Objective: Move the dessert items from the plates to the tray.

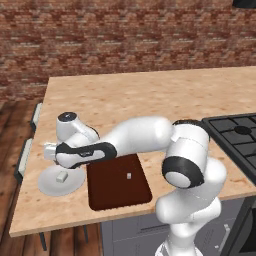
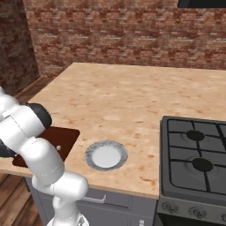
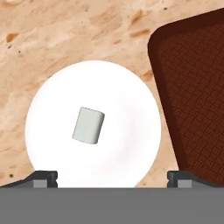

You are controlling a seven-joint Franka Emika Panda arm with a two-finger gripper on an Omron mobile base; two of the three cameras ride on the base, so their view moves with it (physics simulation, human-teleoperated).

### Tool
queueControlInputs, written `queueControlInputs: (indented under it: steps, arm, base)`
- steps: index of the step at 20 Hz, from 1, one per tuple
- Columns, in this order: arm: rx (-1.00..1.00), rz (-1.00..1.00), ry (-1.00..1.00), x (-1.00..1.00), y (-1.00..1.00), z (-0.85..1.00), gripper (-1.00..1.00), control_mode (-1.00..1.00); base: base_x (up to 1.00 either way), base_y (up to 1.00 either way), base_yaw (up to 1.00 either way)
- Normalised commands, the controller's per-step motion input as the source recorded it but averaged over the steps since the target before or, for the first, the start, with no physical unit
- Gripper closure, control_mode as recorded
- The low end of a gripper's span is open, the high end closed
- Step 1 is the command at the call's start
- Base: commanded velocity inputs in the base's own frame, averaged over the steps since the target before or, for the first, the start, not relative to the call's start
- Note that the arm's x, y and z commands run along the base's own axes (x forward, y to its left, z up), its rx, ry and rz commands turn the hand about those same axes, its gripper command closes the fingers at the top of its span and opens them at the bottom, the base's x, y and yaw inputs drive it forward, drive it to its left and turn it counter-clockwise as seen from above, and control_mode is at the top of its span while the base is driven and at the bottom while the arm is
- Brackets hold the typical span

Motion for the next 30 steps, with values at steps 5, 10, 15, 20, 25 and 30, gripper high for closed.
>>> queueControlInputs:
  steps: [5, 10, 15, 20, 25, 30]
  arm:
    - [-0.01, 0.00, 0.01, 0.01, 0.29, -0.21, -1.00, -1.00]
    - [-0.07, 0.00, 0.00, 0.18, 0.17, -0.16, -1.00, -1.00]
    - [-0.03, 0.00, 0.00, 0.37, 0.03, -0.16, -1.00, -1.00]
    - [-0.01, 0.00, 0.00, 0.06, 0.00, -0.05, -1.00, -1.00]
    - [0.00, 0.00, 0.00, 0.00, 0.00, -0.17, -1.00, -1.00]
    - [-0.01, 0.00, 0.00, 0.00, -0.01, -0.24, -1.00, -1.00]
  base:
    - [0.00, 0.00, 0.00]
    - [0.00, 0.00, 0.00]
    - [0.00, 0.00, 0.00]
    - [0.00, 0.00, 0.00]
    - [0.00, 0.00, 0.00]
    - [0.00, 0.00, 0.00]
